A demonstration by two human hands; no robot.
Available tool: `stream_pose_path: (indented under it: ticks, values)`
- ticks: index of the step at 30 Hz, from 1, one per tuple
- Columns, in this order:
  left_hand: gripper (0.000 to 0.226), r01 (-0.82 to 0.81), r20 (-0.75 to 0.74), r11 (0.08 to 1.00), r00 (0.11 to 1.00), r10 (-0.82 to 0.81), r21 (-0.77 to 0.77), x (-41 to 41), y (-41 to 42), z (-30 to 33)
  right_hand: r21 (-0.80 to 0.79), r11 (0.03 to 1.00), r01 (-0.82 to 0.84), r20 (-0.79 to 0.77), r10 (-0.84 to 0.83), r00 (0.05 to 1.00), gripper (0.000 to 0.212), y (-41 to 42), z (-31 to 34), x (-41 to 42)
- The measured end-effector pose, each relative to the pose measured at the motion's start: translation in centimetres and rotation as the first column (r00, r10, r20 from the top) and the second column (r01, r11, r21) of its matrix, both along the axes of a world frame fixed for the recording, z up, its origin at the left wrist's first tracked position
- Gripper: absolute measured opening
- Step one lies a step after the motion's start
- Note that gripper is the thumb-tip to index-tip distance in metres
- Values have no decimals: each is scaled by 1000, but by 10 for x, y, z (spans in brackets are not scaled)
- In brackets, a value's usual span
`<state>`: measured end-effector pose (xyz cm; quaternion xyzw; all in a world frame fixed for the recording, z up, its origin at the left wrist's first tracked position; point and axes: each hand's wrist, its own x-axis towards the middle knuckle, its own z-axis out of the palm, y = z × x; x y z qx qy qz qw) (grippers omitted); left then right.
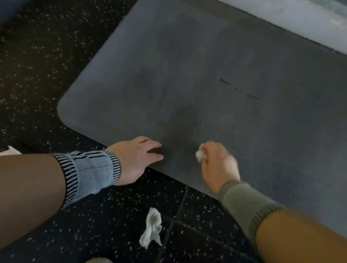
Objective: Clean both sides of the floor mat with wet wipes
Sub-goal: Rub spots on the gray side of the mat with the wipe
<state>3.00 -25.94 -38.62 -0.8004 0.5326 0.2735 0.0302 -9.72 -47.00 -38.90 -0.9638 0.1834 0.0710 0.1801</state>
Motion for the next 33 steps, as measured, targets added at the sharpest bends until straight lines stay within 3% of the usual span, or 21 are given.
stream_pose_path:
  ticks: [4, 6, 9, 10, 14, 16, 20, 22, 26, 28, 31, 33]
  values:
    - [55, 3, 9, 1000, 1000, -3, -12, 0, -3, 1, 176, 880, -442, -77, 460, 885, 20, 35, 9, -16]
    - [54, -9, 6, 1000, 1000, 9, -8, 2, -5, 2, 81, 880, -468, -144, 475, 868, 20, 10, 6, 14]
    - [55, -16, -8, 1000, 1000, 16, 0, 3, -4, 0, -71, 982, -177, -90, 170, 981, 17, -9, 0, 42]
    - [54, -10, -7, 1000, 1000, 10, 3, 3, -3, 0, -78, 984, -159, -54, 155, 986, 15, 0, -3, 36]
    - [53, -2, 27, 999, 1000, 4, -45, 5, -3, -1, 151, 847, -510, -61, 523, 850, 20, 43, 3, -11]
    - [51, -11, 20, 999, 1000, 12, -47, 7, -4, -1, 131, 803, -581, -93, 594, 799, 19, 24, 1, 10]
    - [53, -16, 0, 999, 1000, 16, -40, 5, 1, -3, -52, 974, -219, -46, 217, 975, 13, -3, -8, 58]
    - [55, -3, -5, 999, 1000, 3, -33, 5, 3, -4, -53, 954, -296, -46, 294, 955, 19, 22, -10, 38]
    - [55, -19, -16, 998, 1000, 18, -58, 6, 2, -4, 151, 781, -607, -82, 621, 779, 23, 40, -1, 7]
    - [55, -22, -25, 998, 999, 21, -53, 6, 3, -4, 50, 835, -548, -126, 550, 826, 20, 13, -3, 37]
    - [55, -19, -30, 999, 999, 18, -46, 6, 4, -5, -78, 984, -158, -23, 156, 987, 16, -4, -12, 60]
    - [54, -13, -23, 999, 1000, 12, -51, 7, 2, -4, -37, 973, -227, -25, 226, 974, 21, 21, -14, 39]
